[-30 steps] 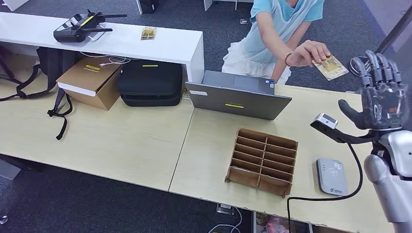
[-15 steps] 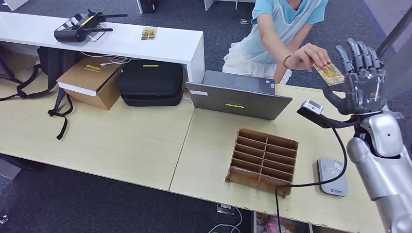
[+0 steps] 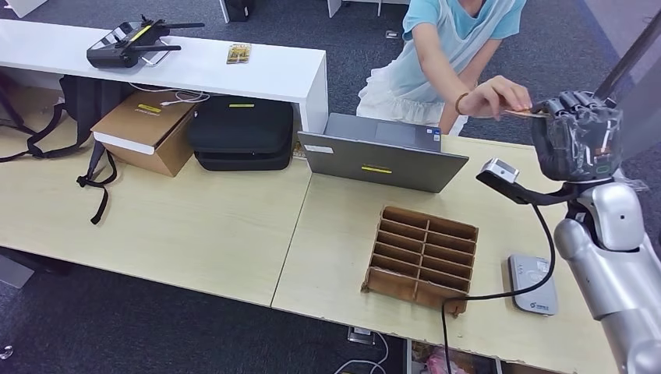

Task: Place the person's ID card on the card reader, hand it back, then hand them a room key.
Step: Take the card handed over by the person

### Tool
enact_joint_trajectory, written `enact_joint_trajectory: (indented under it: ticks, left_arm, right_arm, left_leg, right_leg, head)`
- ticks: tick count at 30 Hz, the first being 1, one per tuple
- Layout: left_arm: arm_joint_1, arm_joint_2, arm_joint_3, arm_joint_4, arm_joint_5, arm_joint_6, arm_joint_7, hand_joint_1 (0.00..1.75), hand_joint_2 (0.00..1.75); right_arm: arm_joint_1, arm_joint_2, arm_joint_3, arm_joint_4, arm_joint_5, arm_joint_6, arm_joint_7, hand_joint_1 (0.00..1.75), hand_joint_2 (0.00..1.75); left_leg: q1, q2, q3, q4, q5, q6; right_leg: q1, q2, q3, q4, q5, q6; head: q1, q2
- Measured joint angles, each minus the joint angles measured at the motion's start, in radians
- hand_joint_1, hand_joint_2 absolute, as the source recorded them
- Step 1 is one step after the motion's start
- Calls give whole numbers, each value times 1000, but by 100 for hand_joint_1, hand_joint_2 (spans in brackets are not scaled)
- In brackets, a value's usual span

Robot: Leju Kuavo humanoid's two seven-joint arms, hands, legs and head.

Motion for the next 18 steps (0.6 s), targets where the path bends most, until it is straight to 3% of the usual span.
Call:
enact_joint_trajectory:
  ticks: [16, 18]
  left_arm:
    - [1, 0, 0, 0, 22, 0, 0, 0, 175]
    - [2, 1, 0, 0, 28, 0, 0, 0, 175]
  right_arm:
    - [-16, 10, 18, 0, -113, 20, -42, 175, 175]
    - [-29, 13, 12, 0, -201, 105, -37, 175, 175]
  left_leg:
    - [0, 0, 0, 0, 0, 0]
    - [0, 0, 0, 0, 0, 0]
  right_leg:
    - [0, 0, 0, 0, 0, 0]
    - [0, 0, 0, 0, 0, 0]
  head:
    - [0, 0]
    - [0, 0]
